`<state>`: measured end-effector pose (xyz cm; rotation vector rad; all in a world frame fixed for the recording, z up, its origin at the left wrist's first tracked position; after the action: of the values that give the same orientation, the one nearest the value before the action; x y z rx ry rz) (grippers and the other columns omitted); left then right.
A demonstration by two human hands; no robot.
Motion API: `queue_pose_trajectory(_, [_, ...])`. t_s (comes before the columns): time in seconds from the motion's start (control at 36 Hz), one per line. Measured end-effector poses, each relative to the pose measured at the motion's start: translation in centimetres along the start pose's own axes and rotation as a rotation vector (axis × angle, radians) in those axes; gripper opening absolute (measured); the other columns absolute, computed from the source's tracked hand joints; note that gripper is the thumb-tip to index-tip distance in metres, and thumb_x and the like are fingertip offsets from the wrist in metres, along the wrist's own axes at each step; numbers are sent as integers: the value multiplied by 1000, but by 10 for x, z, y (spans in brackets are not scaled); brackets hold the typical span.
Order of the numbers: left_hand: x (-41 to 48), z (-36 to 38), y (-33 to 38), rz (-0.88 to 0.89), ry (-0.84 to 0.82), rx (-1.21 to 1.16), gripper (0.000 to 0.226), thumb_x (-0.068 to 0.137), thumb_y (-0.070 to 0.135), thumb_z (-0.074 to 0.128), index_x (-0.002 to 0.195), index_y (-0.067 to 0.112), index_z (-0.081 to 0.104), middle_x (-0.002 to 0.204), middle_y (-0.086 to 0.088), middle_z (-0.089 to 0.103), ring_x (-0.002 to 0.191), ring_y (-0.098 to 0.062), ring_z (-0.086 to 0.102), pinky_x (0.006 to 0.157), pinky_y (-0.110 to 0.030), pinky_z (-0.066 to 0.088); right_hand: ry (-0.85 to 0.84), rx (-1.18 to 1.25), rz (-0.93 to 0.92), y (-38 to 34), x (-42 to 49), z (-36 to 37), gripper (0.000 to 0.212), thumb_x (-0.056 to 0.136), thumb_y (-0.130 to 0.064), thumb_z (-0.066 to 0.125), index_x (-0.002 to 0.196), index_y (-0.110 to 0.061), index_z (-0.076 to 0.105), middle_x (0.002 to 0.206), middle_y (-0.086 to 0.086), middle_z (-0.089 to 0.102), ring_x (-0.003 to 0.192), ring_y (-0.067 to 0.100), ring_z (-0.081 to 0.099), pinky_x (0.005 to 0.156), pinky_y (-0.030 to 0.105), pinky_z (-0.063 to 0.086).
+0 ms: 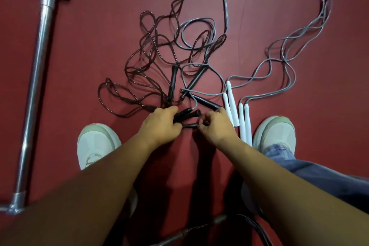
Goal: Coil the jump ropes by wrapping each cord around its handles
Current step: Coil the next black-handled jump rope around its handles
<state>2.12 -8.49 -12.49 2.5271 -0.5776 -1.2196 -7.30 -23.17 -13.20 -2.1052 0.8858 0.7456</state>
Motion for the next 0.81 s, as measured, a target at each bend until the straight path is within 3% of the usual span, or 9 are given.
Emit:
queue_pose_trajectory(0.06, [1, -6, -2, -66, -38, -102, 13, 77, 32, 65, 80, 20, 58, 78, -3, 64, 84, -34, 63, 70, -33, 49, -44, 81, 33, -3, -1, 2, 14, 82, -10, 68, 73, -20, 62, 88, 6, 64, 94, 28, 65, 86, 33, 53])
queue_pose_trajectory(0.14, [-5, -16, 6, -144, -150, -275, 17, 81, 25, 70, 70, 17, 60, 65, -2, 66, 68, -25, 62, 61, -27, 42, -153, 482, 184, -19, -13, -6, 11, 85, -9, 63, 95, -13, 67, 83, 5, 68, 79, 27, 66, 73, 34, 54])
queue_pose_trajectory(0.22, [-24, -39, 33, -158, -299, -464, 12, 89, 19, 69, 78, 13, 69, 77, -17, 75, 58, -25, 61, 54, -31, 47, -389, 867, 241, -65, -39, -17, 20, 78, -28, 60, 94, -19, 67, 80, 7, 61, 66, 23, 61, 64, 32, 51])
queue_pose_trajectory(0.28, [-41, -63, 53, -143, -353, -495, 12, 93, 19, 66, 84, 14, 70, 84, -20, 76, 55, -26, 58, 49, -27, 46, -423, 987, 231, -93, -53, -36, 30, 69, -37, 63, 92, -19, 69, 85, 9, 56, 64, 22, 56, 65, 37, 54])
queue_pose_trajectory(0.33, [-62, -91, 70, -137, -362, -520, 10, 94, 14, 61, 89, 9, 68, 83, -23, 74, 54, -27, 57, 48, -25, 45, -381, 975, 166, -121, -66, -61, 34, 76, -40, 69, 100, -16, 71, 90, 9, 58, 67, 22, 54, 64, 39, 52])
queue_pose_trajectory(0.42, [-98, -126, 90, -120, -339, -556, 12, 91, 9, 55, 89, 7, 67, 84, -19, 75, 50, -23, 59, 54, -26, 44, -299, 888, -26, -159, -92, -101, 15, 91, -33, 68, 95, -19, 70, 77, 1, 65, 66, 16, 56, 67, 34, 49])
queue_pose_trajectory(0.58, [-169, -182, 134, -31, -243, -754, 16, 92, 11, 53, 104, 10, 64, 73, -7, 73, 55, -24, 58, 68, -37, 50, -267, 841, -265, -204, -166, -168, 11, 99, -15, 59, 90, -15, 64, 66, -2, 65, 57, 17, 57, 49, 26, 43])
queue_pose_trajectory(0.72, [-234, -214, 167, 28, -163, -991, 33, 88, 20, 55, 119, 13, 63, 100, -20, 73, 75, -29, 67, 74, -45, 56, -235, 875, -378, -230, -228, -221, 14, 106, -19, 51, 100, -9, 58, 75, 0, 74, 59, 12, 67, 51, 26, 47])
queue_pose_trajectory(0.81, [-276, -226, 184, 98, -150, -1168, 44, 88, 25, 51, 125, 7, 65, 119, -28, 66, 85, -28, 69, 79, -46, 58, -233, 915, -421, -236, -256, -247, 16, 108, -27, 48, 106, -12, 53, 86, 9, 76, 77, 23, 74, 69, 37, 58])
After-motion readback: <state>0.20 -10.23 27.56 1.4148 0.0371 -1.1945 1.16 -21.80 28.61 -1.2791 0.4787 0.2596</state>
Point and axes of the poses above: each hand's wrist, its own x-axis towards the middle knuckle, its own z-axis out of the palm, y = z × x, the point moved 8 cm from there along x, towards the middle knuckle
